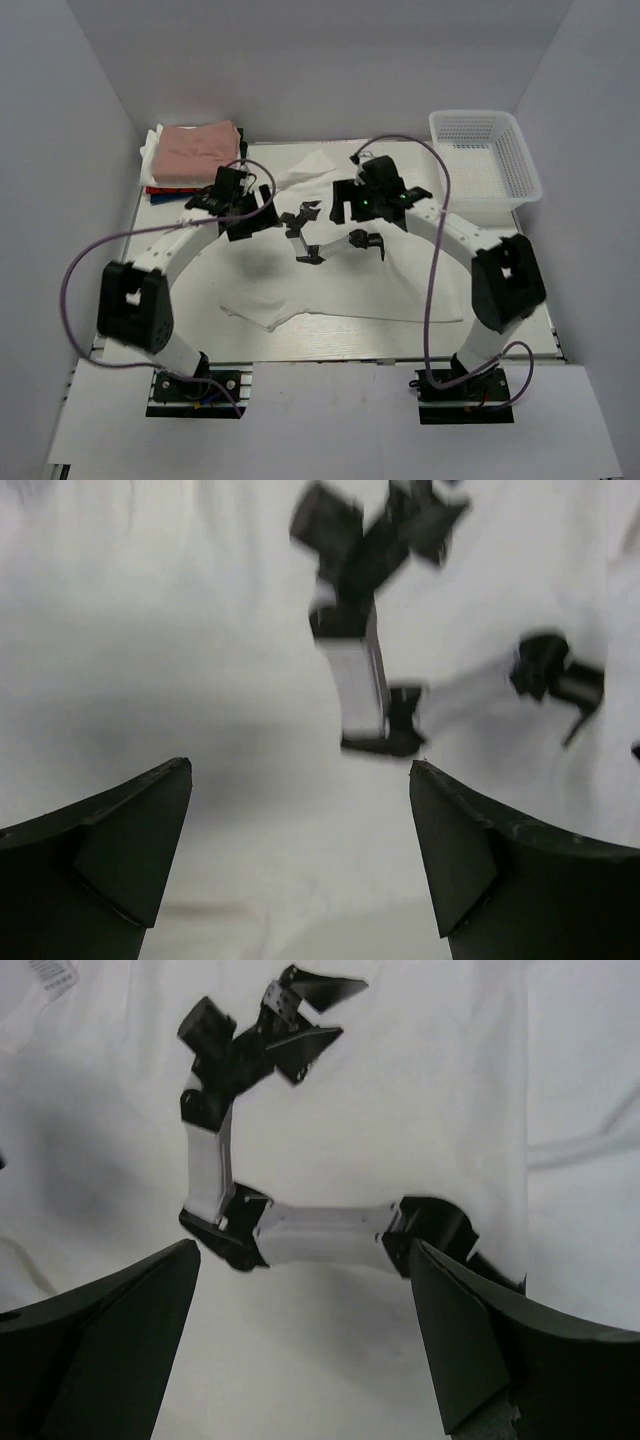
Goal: Fold and stack the t-shirts
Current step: Flatten out the tshirt
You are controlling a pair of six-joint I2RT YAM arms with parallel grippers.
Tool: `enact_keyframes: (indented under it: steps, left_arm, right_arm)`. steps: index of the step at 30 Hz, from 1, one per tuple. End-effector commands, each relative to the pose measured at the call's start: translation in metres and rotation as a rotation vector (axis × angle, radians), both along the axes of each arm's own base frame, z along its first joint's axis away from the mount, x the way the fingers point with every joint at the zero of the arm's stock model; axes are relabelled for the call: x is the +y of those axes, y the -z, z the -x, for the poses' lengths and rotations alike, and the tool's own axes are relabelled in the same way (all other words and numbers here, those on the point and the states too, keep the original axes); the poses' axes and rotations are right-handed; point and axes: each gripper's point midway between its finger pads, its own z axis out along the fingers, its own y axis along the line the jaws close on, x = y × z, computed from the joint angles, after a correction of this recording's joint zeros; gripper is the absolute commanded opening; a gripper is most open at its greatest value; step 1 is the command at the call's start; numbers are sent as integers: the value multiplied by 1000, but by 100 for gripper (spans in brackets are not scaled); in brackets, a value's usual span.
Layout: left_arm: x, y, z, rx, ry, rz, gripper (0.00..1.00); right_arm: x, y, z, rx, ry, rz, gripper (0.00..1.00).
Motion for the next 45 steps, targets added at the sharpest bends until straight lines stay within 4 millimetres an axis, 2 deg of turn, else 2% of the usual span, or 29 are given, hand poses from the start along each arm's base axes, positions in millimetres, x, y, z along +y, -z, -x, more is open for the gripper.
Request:
enact_keyframes:
  steps: [1,2,3,4,5,6,8,11,14,16,19,20,22,23,25,26,27,28,30,31,32,34,36,37,41,42,43,44,45]
  left_arm:
    - [-18,-18,71,52,54,163,100]
    - [-17,2,98,106,60,168,100]
    - [-18,-8,112,87,67,210,100]
    - [-16,11,135,147,63,199,100]
    - [-19,15,146,163,86,206,100]
    - [-26,19,162,203,119,248,100]
    - [-34,31,186,236,181,281,100]
    - [-37,39,204,257,206,268,100]
    - [-43,52,219,276,251,266,94]
    - [-44,68,228,317,272,255,90]
    - [-28,102,242,426,229,128,83]
    - [-28,105,245,441,236,108,69]
    - [-30,108,249,466,247,94,55]
    - [-30,106,249,471,246,91,39]
    - [-33,101,249,473,251,71,19]
    - [-31,95,250,482,226,47,0]
    - [-33,90,253,491,224,46,0]
    - [-32,88,254,498,223,43,0]
    - [-45,74,262,537,269,99,0]
    - [-55,67,272,575,314,137,0]
    - [-62,61,272,593,330,164,0]
    - [-73,57,290,671,374,198,0]
    - [-80,59,299,739,388,219,0]
    - [-91,53,303,761,418,258,0]
    - [-118,48,302,763,482,316,0]
    - [-124,45,300,756,496,317,6]
    - [-125,46,302,776,505,298,25]
    - [-135,36,298,753,545,300,77]
    - [-138,31,299,746,567,295,99]
  right_arm:
    - [-37,17,31,17,116,-60,90]
    - [-43,38,47,73,151,-72,90]
    - [-49,53,61,108,158,-62,90]
    - [-52,58,68,121,164,-63,90]
    - [-53,49,74,116,172,-88,90]
    - [-62,73,91,161,176,-73,90]
    - [-68,80,98,185,195,-76,90]
    - [-74,96,116,235,183,-48,90]
    - [-81,107,123,259,207,-37,90]
    - [-84,110,122,278,225,-25,90]
    - [-87,114,126,300,226,-16,90]
    - [-88,111,125,292,230,-21,90]
    - [-91,108,125,281,237,-24,90]
    - [-90,106,124,277,237,-28,90]
    - [-91,102,124,262,241,-35,90]
    - [-93,101,125,260,247,-39,90]
    - [-94,102,125,263,251,-35,90]
    - [-93,98,124,253,250,-47,90]
    - [-95,99,125,254,251,-48,90]
    - [-94,98,126,255,246,-54,90]
    - [-94,100,129,262,244,-55,90]
    - [-94,99,128,257,241,-59,90]
    - [-95,99,128,260,243,-66,90]
    - [-94,99,128,259,240,-65,90]
    - [-94,103,130,273,231,-76,90]
    - [-93,103,130,273,227,-80,90]
    - [-94,102,128,271,228,-84,90]
    - [-94,105,130,283,225,-77,90]
    - [-94,104,129,278,215,-75,90]
